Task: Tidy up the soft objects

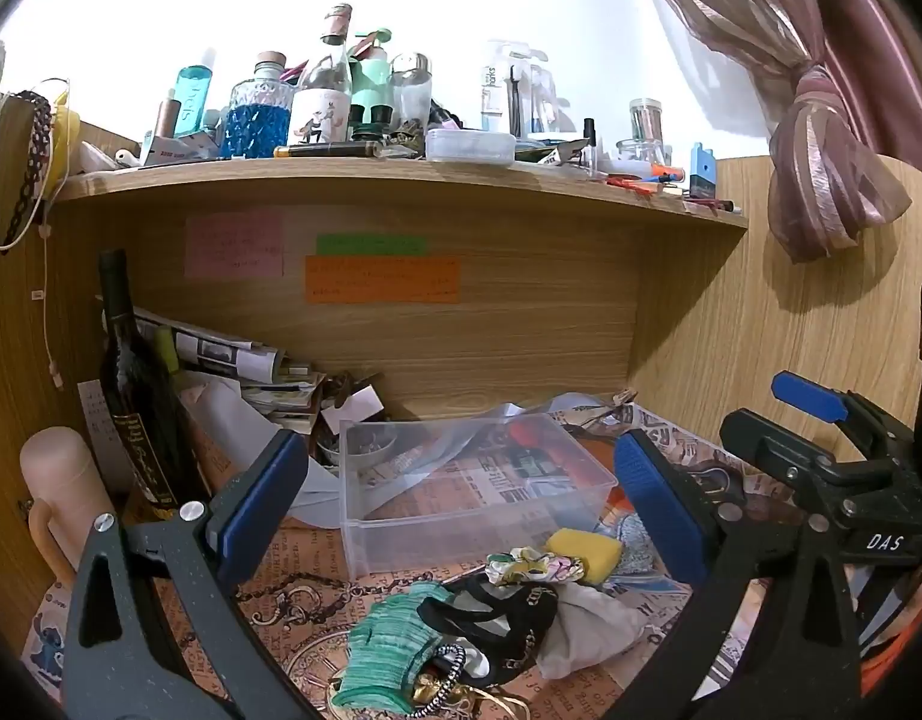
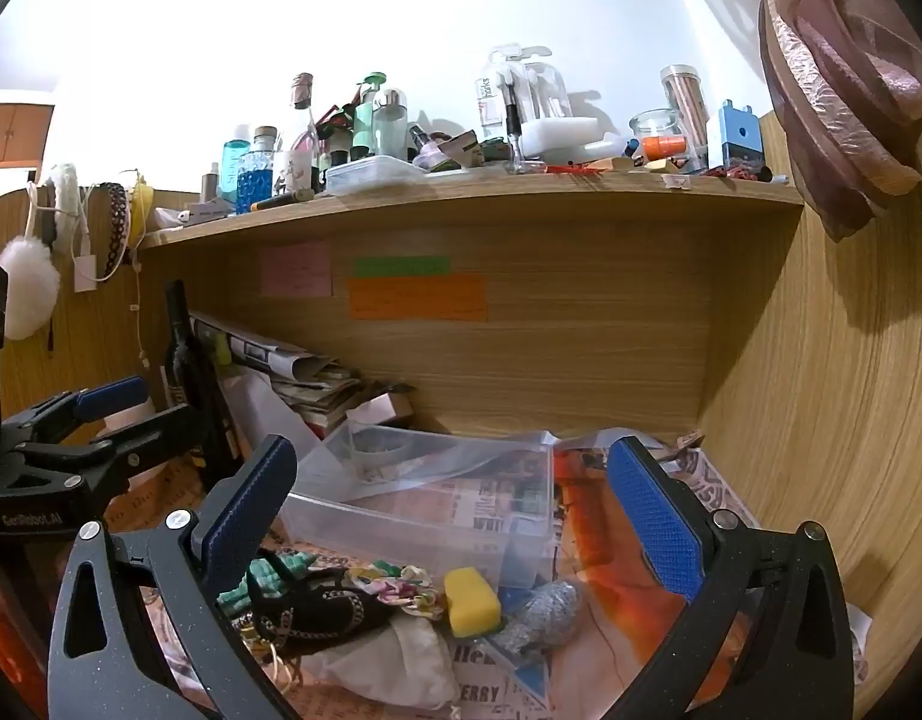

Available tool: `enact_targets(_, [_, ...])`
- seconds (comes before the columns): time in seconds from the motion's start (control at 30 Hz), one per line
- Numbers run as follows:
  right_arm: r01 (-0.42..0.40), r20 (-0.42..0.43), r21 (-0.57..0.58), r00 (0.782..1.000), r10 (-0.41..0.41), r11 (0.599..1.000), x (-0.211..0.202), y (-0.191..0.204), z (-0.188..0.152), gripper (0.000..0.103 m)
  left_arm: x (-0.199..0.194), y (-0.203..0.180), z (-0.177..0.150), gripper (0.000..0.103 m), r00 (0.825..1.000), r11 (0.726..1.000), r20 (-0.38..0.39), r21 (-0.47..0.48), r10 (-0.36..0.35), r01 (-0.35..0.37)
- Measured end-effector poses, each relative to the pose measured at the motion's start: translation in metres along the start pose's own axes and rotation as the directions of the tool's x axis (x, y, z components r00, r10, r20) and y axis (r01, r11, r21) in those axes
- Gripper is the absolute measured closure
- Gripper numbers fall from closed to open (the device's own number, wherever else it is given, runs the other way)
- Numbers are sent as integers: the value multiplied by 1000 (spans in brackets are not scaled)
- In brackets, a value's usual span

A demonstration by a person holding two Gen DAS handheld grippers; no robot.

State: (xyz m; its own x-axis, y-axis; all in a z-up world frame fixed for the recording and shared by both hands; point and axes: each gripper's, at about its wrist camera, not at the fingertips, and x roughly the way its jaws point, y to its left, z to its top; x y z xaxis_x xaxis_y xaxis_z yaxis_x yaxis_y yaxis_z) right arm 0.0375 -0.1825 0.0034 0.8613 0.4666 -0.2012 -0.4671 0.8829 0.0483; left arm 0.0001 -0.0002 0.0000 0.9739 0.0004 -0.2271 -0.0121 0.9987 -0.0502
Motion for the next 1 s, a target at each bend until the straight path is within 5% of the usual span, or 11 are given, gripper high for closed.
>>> enact_targets(1.0, [-1,2,-2,1000,1,1000,0,3,1,0,0,0,1,0,1000,1000,-1,-4,3,-3])
